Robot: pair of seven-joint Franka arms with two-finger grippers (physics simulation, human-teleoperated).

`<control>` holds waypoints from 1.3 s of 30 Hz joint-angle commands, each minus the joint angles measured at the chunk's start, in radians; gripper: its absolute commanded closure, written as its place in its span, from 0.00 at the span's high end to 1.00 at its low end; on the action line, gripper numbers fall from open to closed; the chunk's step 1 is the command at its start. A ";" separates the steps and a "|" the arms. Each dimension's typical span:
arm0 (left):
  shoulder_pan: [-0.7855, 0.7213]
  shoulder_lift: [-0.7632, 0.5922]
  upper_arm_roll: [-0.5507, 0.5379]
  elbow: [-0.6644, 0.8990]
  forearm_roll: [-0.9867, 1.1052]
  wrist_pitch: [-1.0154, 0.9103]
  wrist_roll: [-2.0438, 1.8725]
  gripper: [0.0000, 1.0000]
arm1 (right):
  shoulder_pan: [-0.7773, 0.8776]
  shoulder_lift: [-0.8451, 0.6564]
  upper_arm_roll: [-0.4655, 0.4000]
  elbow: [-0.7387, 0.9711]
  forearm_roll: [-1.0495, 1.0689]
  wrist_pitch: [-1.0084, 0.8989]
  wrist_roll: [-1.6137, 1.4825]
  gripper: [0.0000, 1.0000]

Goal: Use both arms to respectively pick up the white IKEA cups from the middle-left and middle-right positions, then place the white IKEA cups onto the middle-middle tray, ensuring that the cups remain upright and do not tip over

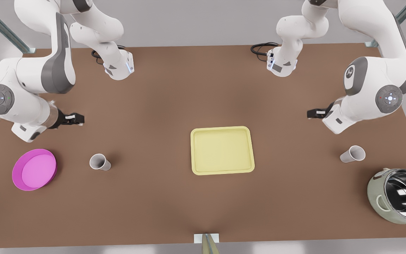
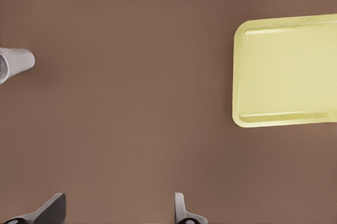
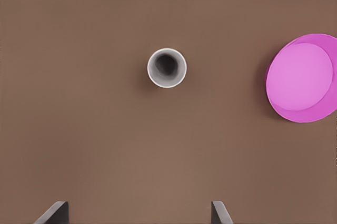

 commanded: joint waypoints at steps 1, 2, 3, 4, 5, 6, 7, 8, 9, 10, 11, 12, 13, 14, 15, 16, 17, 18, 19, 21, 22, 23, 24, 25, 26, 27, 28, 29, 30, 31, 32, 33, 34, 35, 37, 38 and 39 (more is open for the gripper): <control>-0.008 -0.002 0.008 0.005 -0.015 0.089 -0.084 1.00 | -0.003 0.000 0.000 0.000 0.006 0.121 -0.071 1.00; -0.010 -0.002 0.008 0.005 -0.015 0.089 -0.085 1.00 | 0.000 0.001 0.000 0.002 0.004 0.121 -0.066 1.00; -0.015 0.004 0.014 0.005 -0.017 0.091 -0.079 1.00 | 0.002 0.009 0.000 0.002 -0.002 0.121 -0.066 1.00; -0.007 0.055 0.081 0.017 -0.017 0.098 -0.004 1.00 | 0.000 0.050 0.001 0.003 0.000 0.136 -0.071 1.00; 0.021 0.105 0.144 0.031 -0.017 0.156 0.158 1.00 | -0.006 0.118 0.000 0.008 0.004 0.197 -0.072 1.00; 0.080 0.150 0.154 0.034 -0.005 0.221 0.232 1.00 | -0.011 0.170 0.000 0.007 0.029 0.260 -0.071 1.00; 0.114 0.179 0.155 0.037 0.021 0.273 0.315 1.00 | -0.031 0.211 -0.002 0.007 0.049 0.319 -0.071 1.00; 0.140 0.202 0.166 0.037 0.021 0.296 0.326 1.00 | -0.047 0.248 -0.002 0.008 0.066 0.369 -0.071 1.00; 0.200 0.231 0.166 0.039 0.021 0.331 0.367 1.00 | -0.061 0.280 -0.002 0.008 0.078 0.408 -0.071 1.00; 0.240 0.273 0.183 0.040 0.020 0.391 0.450 1.00 | -0.081 0.305 -0.002 0.008 0.078 0.457 -0.071 1.00; 0.243 0.306 0.209 0.040 0.020 0.442 0.459 1.00 | -0.084 0.327 -0.002 0.007 0.082 0.483 -0.071 1.00; 0.255 0.332 0.217 0.040 0.020 0.492 0.459 1.00 | -0.098 0.354 -0.002 0.002 0.096 0.512 -0.071 1.00; 0.265 0.360 0.217 0.045 0.020 0.534 0.459 1.00 | -0.098 0.366 -0.002 0.000 0.098 0.523 -0.071 1.00; 0.278 0.379 0.218 0.059 0.018 0.535 0.459 1.00 | -0.097 0.371 -0.002 -0.007 0.105 0.535 -0.071 1.00; 0.283 0.392 0.220 0.060 0.018 0.537 0.459 1.00 | -0.098 0.376 -0.002 -0.013 0.105 0.538 -0.071 1.00; 0.303 0.408 0.218 0.068 0.015 0.555 0.467 1.00 | -0.098 0.373 -0.002 -0.035 0.104 0.553 -0.071 1.00; 0.311 0.423 0.218 0.068 0.014 0.580 0.467 1.00 | -0.098 0.365 -0.002 -0.073 0.105 0.581 -0.071 1.00; 0.317 0.428 0.218 0.068 0.011 0.592 0.467 1.00 | -0.098 0.354 -0.002 -0.115 0.105 0.615 -0.071 1.00; 0.318 0.434 0.218 0.066 -0.017 0.592 0.467 1.00 | -0.100 0.356 -0.002 -0.133 0.105 0.630 -0.071 1.00; 0.324 0.461 0.218 0.065 -0.042 0.597 0.467 1.00 | -0.110 0.360 -0.002 -0.175 0.105 0.682 -0.071 1.00; 0.326 0.474 0.220 0.062 -0.043 0.614 0.467 1.00 | -0.120 0.363 -0.002 -0.182 0.104 0.684 -0.071 1.00; 0.326 0.478 0.218 0.051 -0.045 0.614 0.465 1.00 | -0.124 0.360 -0.002 -0.196 0.105 0.687 -0.077 1.00; 0.326 0.487 0.218 0.046 -0.045 0.611 0.465 1.00 | -0.133 0.356 -0.002 -0.210 0.105 0.687 -0.082 1.00; 0.331 0.487 0.220 0.034 -0.045 0.603 0.465 1.00 | -0.140 0.356 -0.002 -0.222 0.104 0.687 -0.085 1.00; 0.332 0.489 0.220 0.020 -0.043 0.600 0.467 1.00 | -0.141 0.356 -0.002 -0.231 0.105 0.687 -0.083 1.00; 0.334 0.498 0.220 0.016 -0.043 0.601 0.467 1.00 | -0.140 0.360 0.000 -0.233 0.105 0.687 -0.083 1.00; 0.340 0.510 0.220 0.016 -0.043 0.603 0.467 1.00 | -0.141 0.356 0.000 -0.250 0.107 0.699 -0.083 1.00; 0.347 0.512 0.220 0.016 -0.043 0.601 0.467 1.00 | -0.141 0.356 0.000 -0.263 0.116 0.702 -0.083 1.00; 0.354 0.520 0.221 0.013 -0.042 0.601 0.468 1.00 | -0.140 0.356 0.000 -0.276 0.118 0.713 -0.083 1.00; 0.354 0.521 0.227 0.013 -0.038 0.601 0.468 1.00 | -0.140 0.357 0.000 -0.282 0.116 0.721 -0.083 1.00; 0.354 0.526 0.230 0.011 -0.038 0.601 0.467 1.00 | -0.140 0.359 0.000 -0.296 0.116 0.740 -0.083 1.00; 0.354 0.532 0.230 0.013 -0.038 0.601 0.467 1.00 | -0.140 0.359 0.000 -0.302 0.116 0.745 -0.083 1.00; 0.358 0.533 0.232 0.013 -0.038 0.603 0.467 1.00 | -0.140 0.362 0.000 -0.302 0.116 0.747 -0.083 1.00; 0.358 0.537 0.232 0.013 -0.040 0.603 0.467 1.00 | -0.140 0.363 0.000 -0.302 0.116 0.747 -0.083 1.00; 0.360 0.557 0.232 0.013 -0.042 0.603 0.467 1.00 | -0.140 0.368 0.000 -0.302 0.116 0.754 -0.083 1.00; 0.364 0.575 0.232 0.013 -0.045 0.612 0.465 1.00 | -0.140 0.374 0.000 -0.302 0.118 0.759 -0.083 1.00; 0.364 0.580 0.232 0.013 -0.051 0.612 0.465 1.00 | -0.140 0.376 0.000 -0.300 0.116 0.759 -0.083 1.00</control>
